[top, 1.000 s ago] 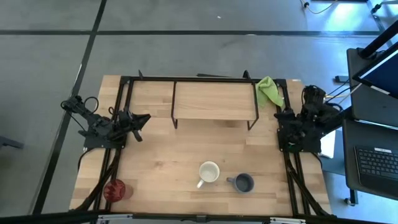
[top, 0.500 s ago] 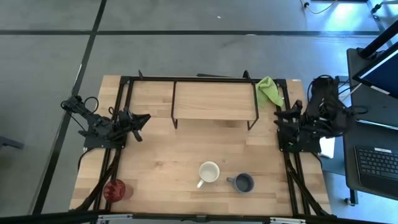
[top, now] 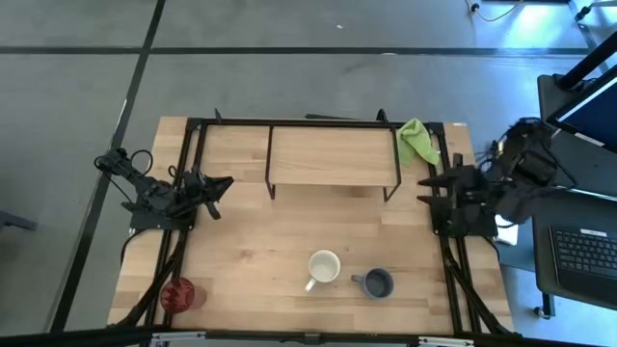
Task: Stack small to large cups/mugs on shelf
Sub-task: Put the blue mug on the shelf
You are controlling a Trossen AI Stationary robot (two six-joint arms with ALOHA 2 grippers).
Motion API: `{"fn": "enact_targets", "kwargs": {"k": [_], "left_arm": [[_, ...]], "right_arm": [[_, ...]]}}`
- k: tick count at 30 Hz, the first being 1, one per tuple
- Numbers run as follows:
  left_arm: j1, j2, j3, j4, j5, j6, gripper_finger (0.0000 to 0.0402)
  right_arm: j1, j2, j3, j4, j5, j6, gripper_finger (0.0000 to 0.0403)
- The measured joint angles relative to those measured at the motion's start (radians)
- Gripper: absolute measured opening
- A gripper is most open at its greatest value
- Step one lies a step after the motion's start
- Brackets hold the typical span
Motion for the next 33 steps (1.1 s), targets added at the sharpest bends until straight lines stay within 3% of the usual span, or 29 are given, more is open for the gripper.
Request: {"fn": "enact_targets", "kwargs": {"k": [8, 16, 27, 33], "left_arm": [[0.000, 0.000, 0.000, 0.000, 0.000, 0.000, 0.0041], [0.000, 0.000, 0.000, 0.000, 0.000, 0.000, 0.0041], [0.000, 0.000, 0.000, 0.000, 0.000, 0.000, 0.0041], [0.000, 0.000, 0.000, 0.000, 0.000, 0.000, 0.0041]], "right_arm": [[-0.257, 0.275, 0.244, -0.267, -0.433, 0.092, 0.0186], [-0.292, 0.470, 0.270, -0.336, -0.715, 0.267, 0.0186], [-0.238, 0.708, 0.246, -0.314, -0.749, 0.428, 0.0188], [-0.238, 0.765, 0.246, -0.211, -0.768, 0.577, 0.0232]]}}
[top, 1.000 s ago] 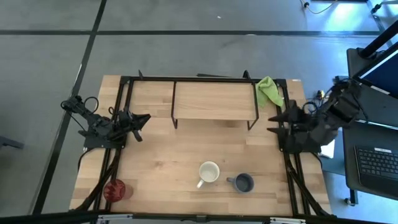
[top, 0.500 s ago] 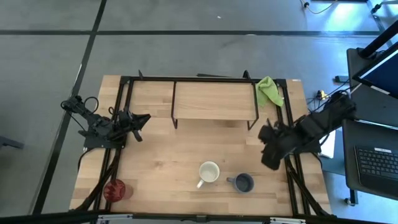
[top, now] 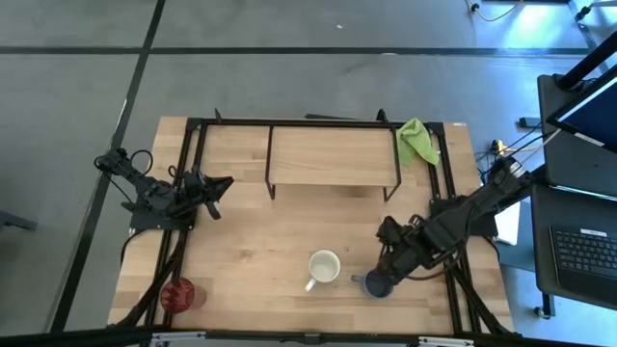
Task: Stack small to large cups/mugs on shelf
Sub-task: Put the blue mug on the shelf
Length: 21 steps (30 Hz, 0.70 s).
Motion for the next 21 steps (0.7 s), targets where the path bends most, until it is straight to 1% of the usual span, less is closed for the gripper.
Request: {"fn": "enact_targets", "kwargs": {"k": [3, 6, 10, 15, 21], "left_arm": [[0.000, 0.000, 0.000, 0.000, 0.000, 0.000, 0.0041], [0.000, 0.000, 0.000, 0.000, 0.000, 0.000, 0.0041], [0.000, 0.000, 0.000, 0.000, 0.000, 0.000, 0.0041], [0.000, 0.000, 0.000, 0.000, 0.000, 0.000, 0.0041], [0.000, 0.000, 0.000, 0.000, 0.000, 0.000, 0.0041]], "right_arm": [[0.001, 0.024, 0.000, 0.015, -0.036, 0.074, 0.0258], [0.008, 0.050, 0.000, 0.001, -0.067, 0.131, 0.0270], [0.043, 0.081, 0.000, -0.009, -0.078, 0.155, 0.0272], [0.108, 0.127, 0.000, 0.080, -0.080, 0.165, 0.0272], [0.157, 0.186, 0.000, 0.083, -0.080, 0.210, 0.0272]]}}
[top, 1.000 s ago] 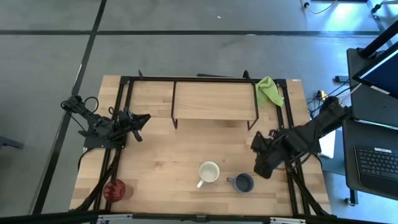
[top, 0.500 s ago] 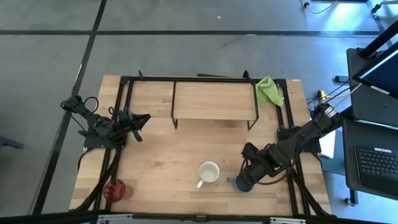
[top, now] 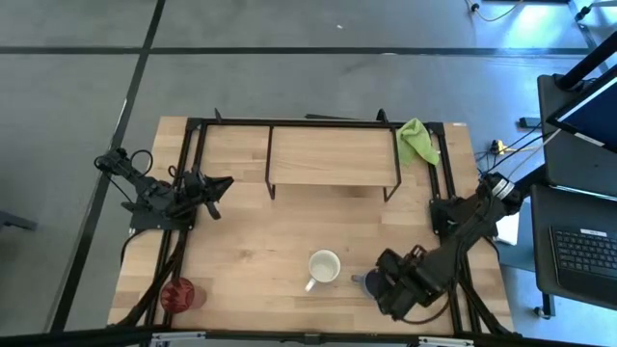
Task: Stack small to large cups/mugs on shelf
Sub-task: Put the blue mug on the shelf
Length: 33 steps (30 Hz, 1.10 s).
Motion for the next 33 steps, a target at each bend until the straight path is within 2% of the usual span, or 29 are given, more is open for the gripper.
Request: {"fn": "enact_targets", "kwargs": {"k": [13, 19, 23, 27, 30, 33], "left_arm": [[0.000, 0.000, 0.000, 0.000, 0.000, 0.000, 0.0041], [0.000, 0.000, 0.000, 0.000, 0.000, 0.000, 0.0041], [0.000, 0.000, 0.000, 0.000, 0.000, 0.000, 0.0041], [0.000, 0.000, 0.000, 0.000, 0.000, 0.000, 0.0041], [0.000, 0.000, 0.000, 0.000, 0.000, 0.000, 0.0041], [0.000, 0.000, 0.000, 0.000, 0.000, 0.000, 0.0041]], "right_arm": [[0.000, 0.041, 0.000, 0.050, 0.090, -0.010, 0.0272], [-0.018, 0.040, 0.000, 0.059, 0.110, -0.207, 0.0272], [-0.029, 0.032, 0.001, 0.023, 0.076, -0.104, 0.0272], [-0.059, 0.029, 0.001, 0.024, 0.105, -0.091, 0.0272], [-0.072, 0.029, 0.001, 0.028, 0.082, -0.079, 0.0272], [-0.086, 0.029, 0.001, 0.002, 0.072, 0.046, 0.0272]]}}
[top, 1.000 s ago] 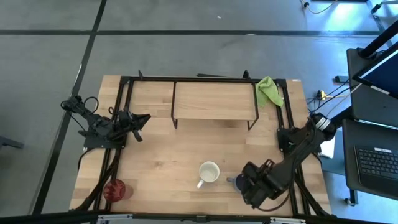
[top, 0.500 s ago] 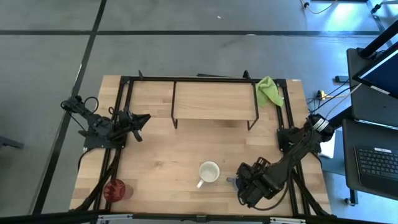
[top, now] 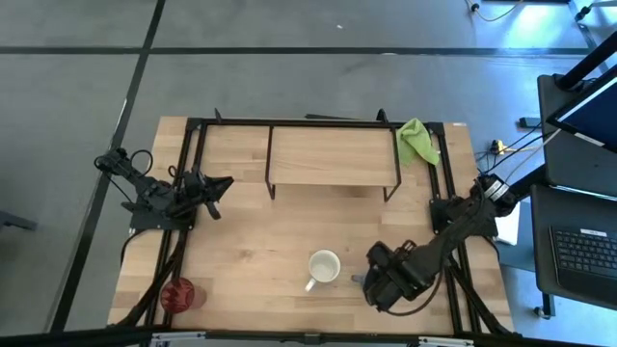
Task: Stack small to large cups/mugs on shelf
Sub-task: Put the blue mug on the shelf
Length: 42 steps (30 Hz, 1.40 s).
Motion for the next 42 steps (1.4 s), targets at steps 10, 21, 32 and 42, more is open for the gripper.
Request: {"fn": "enact_targets", "kwargs": {"k": [10, 21, 32, 42], "left_arm": [[0.000, 0.000, 0.000, 0.000, 0.000, 0.000, 0.0041], [0.000, 0.000, 0.000, 0.000, 0.000, 0.000, 0.0041], [0.000, 0.000, 0.000, 0.000, 0.000, 0.000, 0.0041], [0.000, 0.000, 0.000, 0.000, 0.000, 0.000, 0.0041]], "right_arm": [[-0.134, -0.017, 0.000, -0.129, -0.119, 0.322, 0.0272], [-0.065, -0.013, 0.282, -0.241, 0.090, 0.621, 0.0272], [-0.020, 0.175, 0.457, -0.245, -0.136, 0.644, 0.0272], [-0.013, 0.294, 0.567, -0.257, -0.188, 0.642, 0.0272]]}}
